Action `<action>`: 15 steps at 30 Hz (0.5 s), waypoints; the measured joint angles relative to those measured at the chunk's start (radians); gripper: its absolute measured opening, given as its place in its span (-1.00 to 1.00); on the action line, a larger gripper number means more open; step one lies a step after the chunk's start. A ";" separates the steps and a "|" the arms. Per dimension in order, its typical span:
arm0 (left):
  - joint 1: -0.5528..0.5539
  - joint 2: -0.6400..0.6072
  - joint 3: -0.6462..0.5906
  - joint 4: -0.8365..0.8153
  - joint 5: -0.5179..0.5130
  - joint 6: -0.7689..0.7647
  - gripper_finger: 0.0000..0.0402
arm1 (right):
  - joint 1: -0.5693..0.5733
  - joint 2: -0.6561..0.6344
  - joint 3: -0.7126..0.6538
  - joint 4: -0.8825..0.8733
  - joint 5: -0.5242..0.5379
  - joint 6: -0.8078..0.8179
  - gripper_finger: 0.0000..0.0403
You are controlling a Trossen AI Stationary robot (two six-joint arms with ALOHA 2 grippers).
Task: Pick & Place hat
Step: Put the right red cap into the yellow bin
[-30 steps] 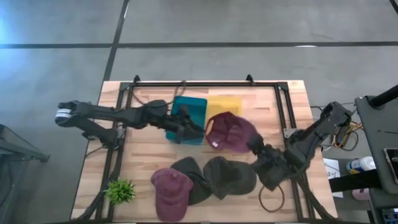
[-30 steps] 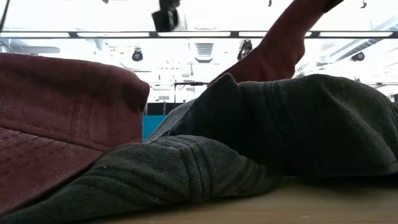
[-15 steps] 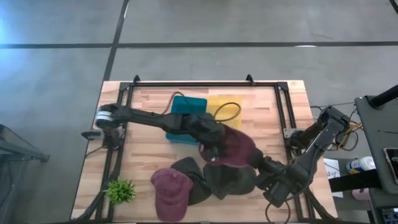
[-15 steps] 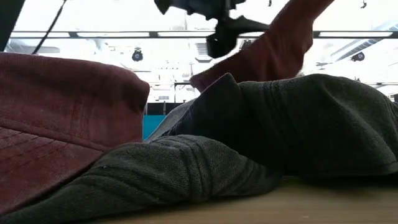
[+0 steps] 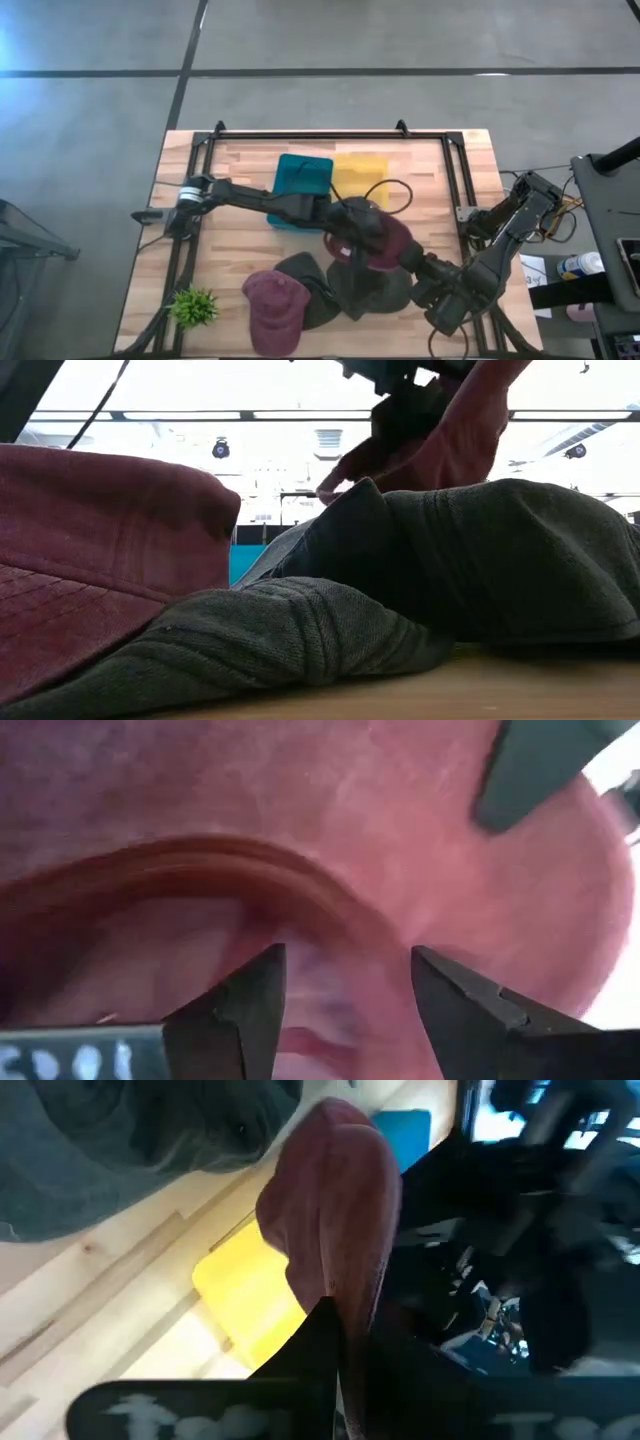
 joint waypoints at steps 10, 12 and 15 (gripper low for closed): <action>-0.020 -0.022 -0.006 -0.157 -0.309 0.175 0.03 | 0.027 -0.005 0.014 0.010 0.078 0.021 -0.93; -0.022 -0.020 -0.006 -0.156 -0.366 0.180 0.03 | 0.026 -0.004 0.014 0.007 0.065 0.035 -0.93; -0.033 -0.046 -0.003 -0.171 -0.426 0.179 0.03 | 0.025 -0.004 0.014 -0.037 0.038 0.093 -0.93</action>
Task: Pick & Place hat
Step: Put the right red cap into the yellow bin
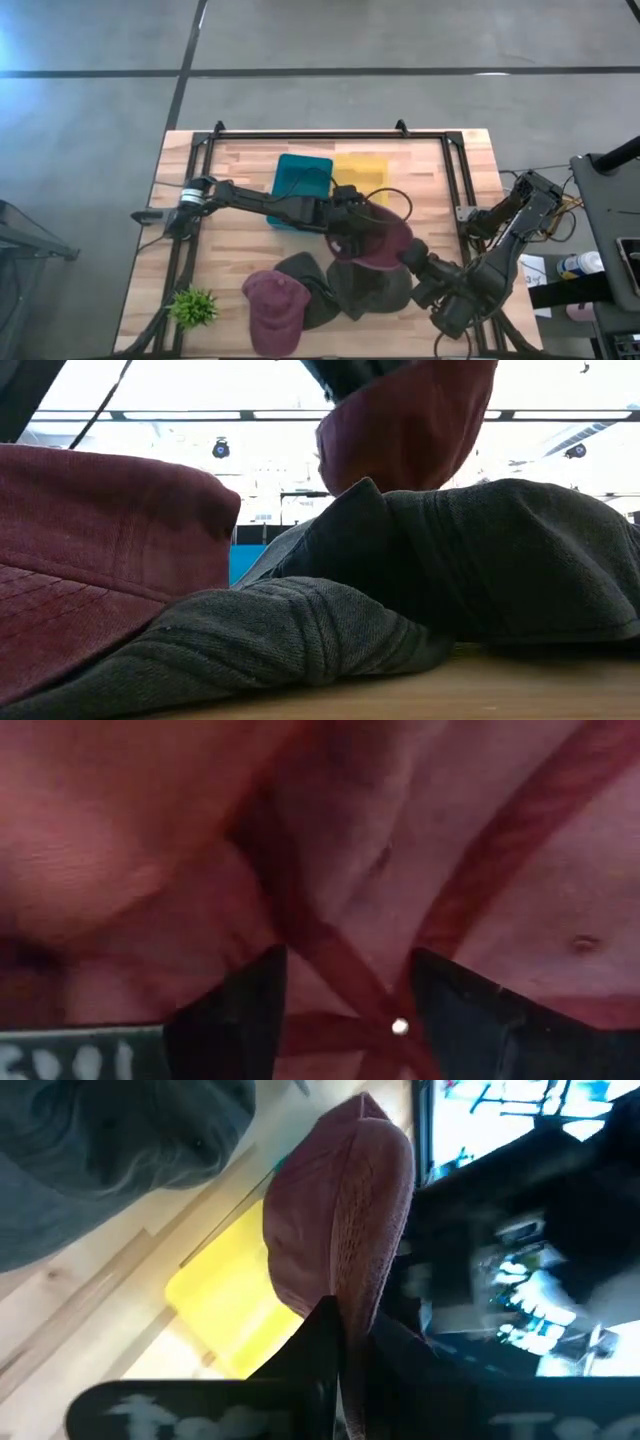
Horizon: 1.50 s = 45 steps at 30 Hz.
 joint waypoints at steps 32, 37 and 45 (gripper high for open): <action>0.018 -0.317 -0.385 -0.064 0.169 -0.246 0.03 | 0.018 0.009 0.023 -0.049 0.008 -0.014 -0.93; 0.004 -0.319 -0.362 0.134 0.188 -0.240 0.03 | 0.018 0.030 0.023 -0.046 -0.021 -0.001 -0.93; 0.000 -0.279 -0.350 0.308 0.304 -0.232 0.03 | 0.002 0.053 0.022 0.016 -0.010 -0.021 -0.93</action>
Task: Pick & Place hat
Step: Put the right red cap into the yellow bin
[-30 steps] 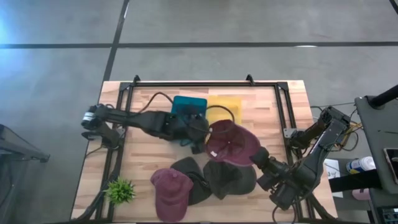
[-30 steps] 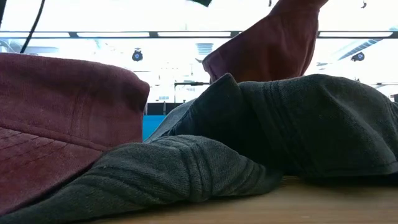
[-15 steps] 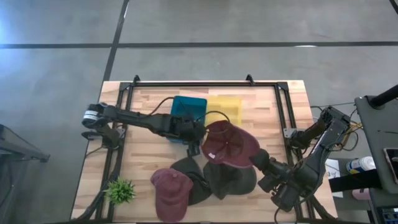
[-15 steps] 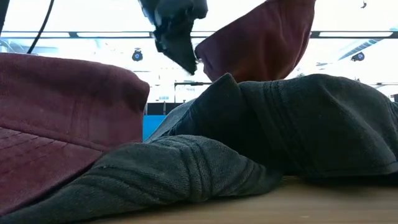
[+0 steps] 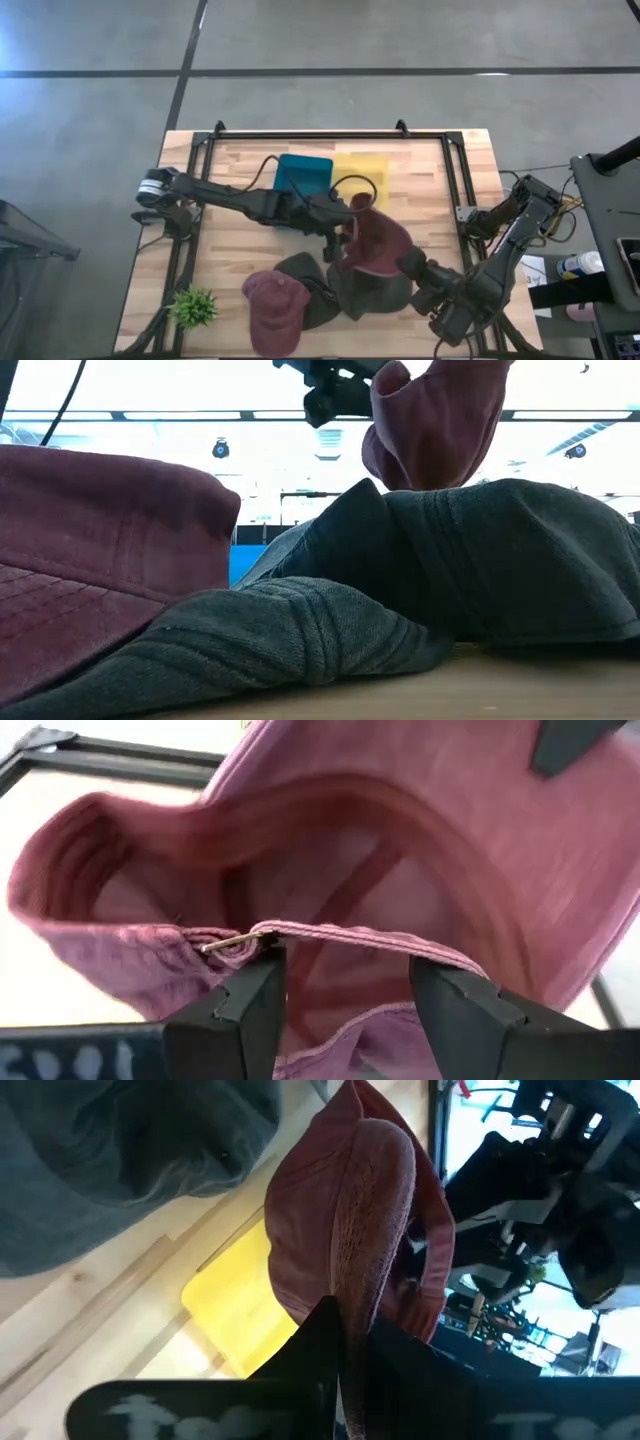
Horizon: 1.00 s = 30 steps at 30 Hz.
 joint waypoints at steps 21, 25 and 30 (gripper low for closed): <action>-0.023 0.231 0.122 -0.051 0.022 0.023 0.03 | -0.060 0.034 -0.005 0.238 0.028 -0.125 -0.93; -0.033 0.231 0.122 -0.047 0.014 0.024 0.03 | -0.062 0.033 -0.009 0.260 0.032 -0.112 -0.93; -0.037 0.183 0.122 -0.068 -0.004 0.003 0.03 | -0.061 0.032 -0.014 0.257 0.049 -0.076 -0.92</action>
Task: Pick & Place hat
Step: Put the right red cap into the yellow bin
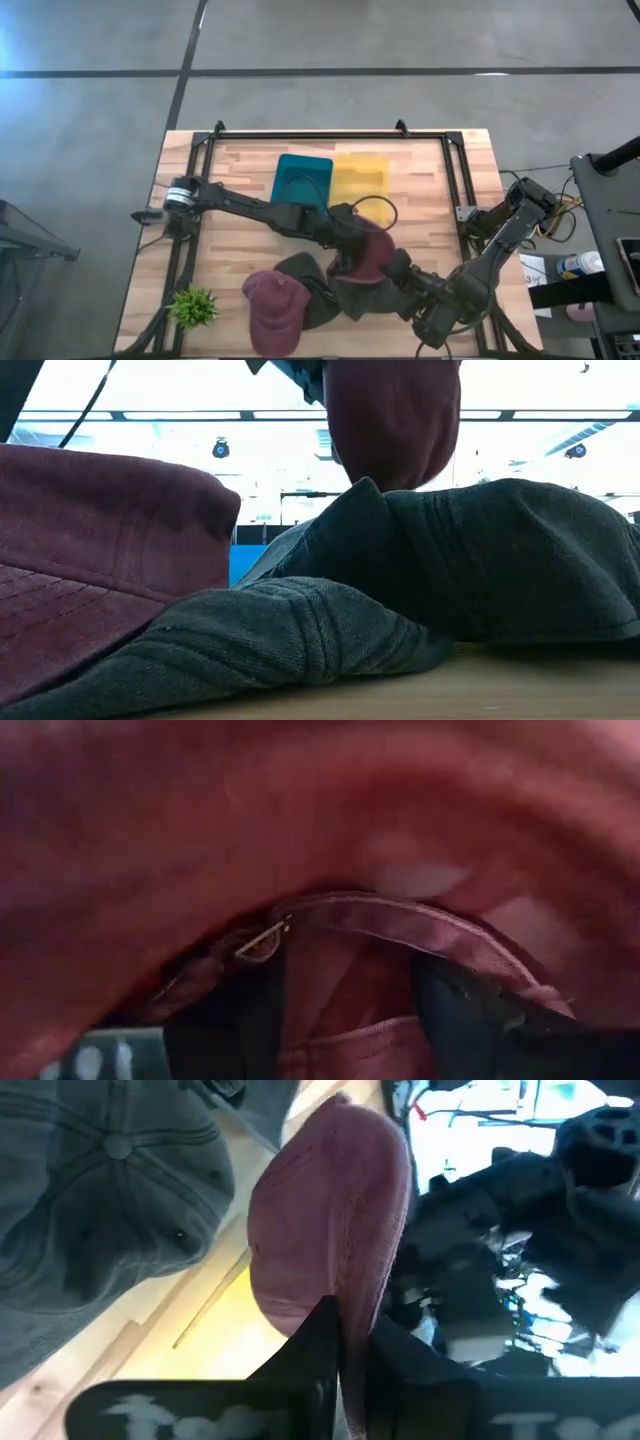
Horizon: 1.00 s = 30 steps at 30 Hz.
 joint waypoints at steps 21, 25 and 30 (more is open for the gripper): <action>-0.012 -0.280 0.000 -0.200 0.021 -0.158 0.03 | 0.001 0.000 -0.027 -0.012 -0.010 0.085 -0.85; -0.025 -0.342 0.000 -0.410 0.007 -0.167 0.03 | 0.002 0.000 -0.035 -0.031 -0.004 0.167 -0.84; -0.058 -0.356 -0.026 -0.651 -0.065 -0.245 0.03 | 0.007 0.000 -0.037 -0.059 0.025 0.433 -0.84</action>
